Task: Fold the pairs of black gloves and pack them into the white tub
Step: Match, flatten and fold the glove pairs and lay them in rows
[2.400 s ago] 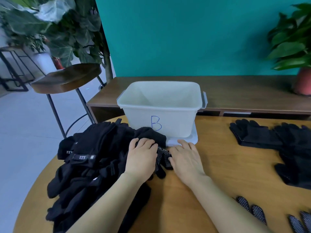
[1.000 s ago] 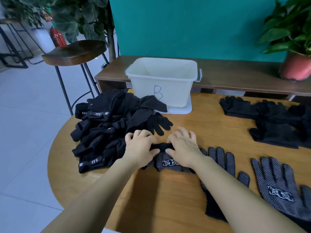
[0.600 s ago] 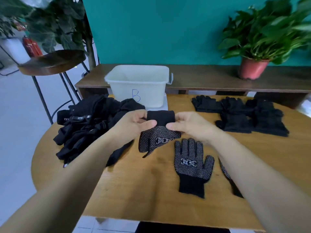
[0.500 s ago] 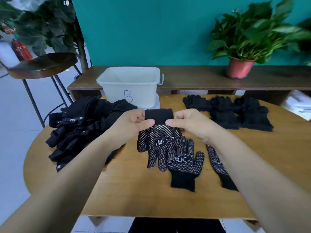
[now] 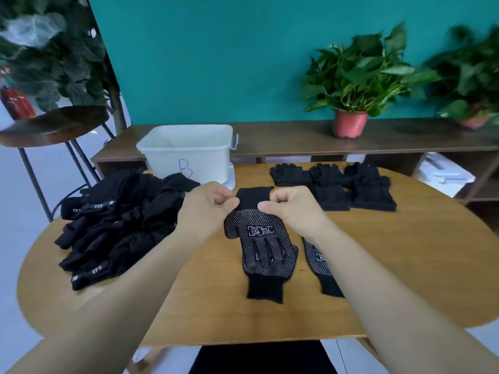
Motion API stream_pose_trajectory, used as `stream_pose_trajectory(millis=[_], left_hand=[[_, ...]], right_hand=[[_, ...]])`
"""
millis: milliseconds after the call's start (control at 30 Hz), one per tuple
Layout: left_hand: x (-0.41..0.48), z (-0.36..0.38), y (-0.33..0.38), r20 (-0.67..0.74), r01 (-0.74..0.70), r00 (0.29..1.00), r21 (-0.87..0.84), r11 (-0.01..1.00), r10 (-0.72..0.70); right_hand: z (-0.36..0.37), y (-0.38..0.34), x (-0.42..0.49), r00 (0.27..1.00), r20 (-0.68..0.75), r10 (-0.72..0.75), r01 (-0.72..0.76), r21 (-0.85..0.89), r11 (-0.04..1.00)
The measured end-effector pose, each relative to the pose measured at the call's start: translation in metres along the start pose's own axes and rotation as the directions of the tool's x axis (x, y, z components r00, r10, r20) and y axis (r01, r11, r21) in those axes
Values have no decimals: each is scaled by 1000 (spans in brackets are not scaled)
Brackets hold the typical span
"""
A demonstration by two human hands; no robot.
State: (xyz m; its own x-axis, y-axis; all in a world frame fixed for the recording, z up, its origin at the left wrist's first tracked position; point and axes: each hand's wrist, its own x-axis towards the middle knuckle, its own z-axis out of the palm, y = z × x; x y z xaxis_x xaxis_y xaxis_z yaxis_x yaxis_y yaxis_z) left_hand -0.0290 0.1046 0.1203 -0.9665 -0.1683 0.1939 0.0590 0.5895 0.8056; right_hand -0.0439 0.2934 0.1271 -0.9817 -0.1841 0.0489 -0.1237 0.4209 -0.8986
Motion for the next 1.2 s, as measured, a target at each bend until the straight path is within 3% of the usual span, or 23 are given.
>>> stream_pose_trajectory(millis=[200, 267, 333, 400, 467, 567, 667, 733, 967, 1200], left_hand=[[-19, 18, 15, 66, 28, 997, 137, 990, -37], [-22, 20, 19, 166, 52, 985, 11, 999, -54], [-24, 23, 25, 271, 78, 962, -144, 986, -37], [-27, 26, 25, 254, 34, 967, -205, 978, 20], [-27, 25, 20, 185, 20, 982, -259, 966, 30], [-24, 17, 14, 207, 122, 977, -354, 927, -49], [-22, 5, 12, 342, 179, 939, -416, 891, -28], [-20, -2, 6, 377, 188, 926, -425, 885, -16], [-6, -24, -35, 485, 245, 873, -331, 911, -58], [43, -34, -53, 279, 180, 954, -253, 950, -106]], right_hand=[[16, 1, -5, 975, -171, -143, 122, -126, 984], [20, 1, -7, 959, -170, -226, 186, -225, 957], [21, 1, -8, 958, -76, -276, 247, -263, 933], [20, 1, -7, 958, 38, -284, 285, -245, 927], [17, 2, -6, 956, 44, -289, 293, -135, 947], [6, -1, -10, 992, -23, -126, 127, 77, 989], [0, 1, -12, 975, 212, 61, -113, 240, 964], [2, 2, -13, 960, 273, 53, -124, 249, 960], [18, 9, 9, 960, 253, 121, -177, 211, 961], [48, 6, 59, 971, 178, 160, -190, 167, 968]])
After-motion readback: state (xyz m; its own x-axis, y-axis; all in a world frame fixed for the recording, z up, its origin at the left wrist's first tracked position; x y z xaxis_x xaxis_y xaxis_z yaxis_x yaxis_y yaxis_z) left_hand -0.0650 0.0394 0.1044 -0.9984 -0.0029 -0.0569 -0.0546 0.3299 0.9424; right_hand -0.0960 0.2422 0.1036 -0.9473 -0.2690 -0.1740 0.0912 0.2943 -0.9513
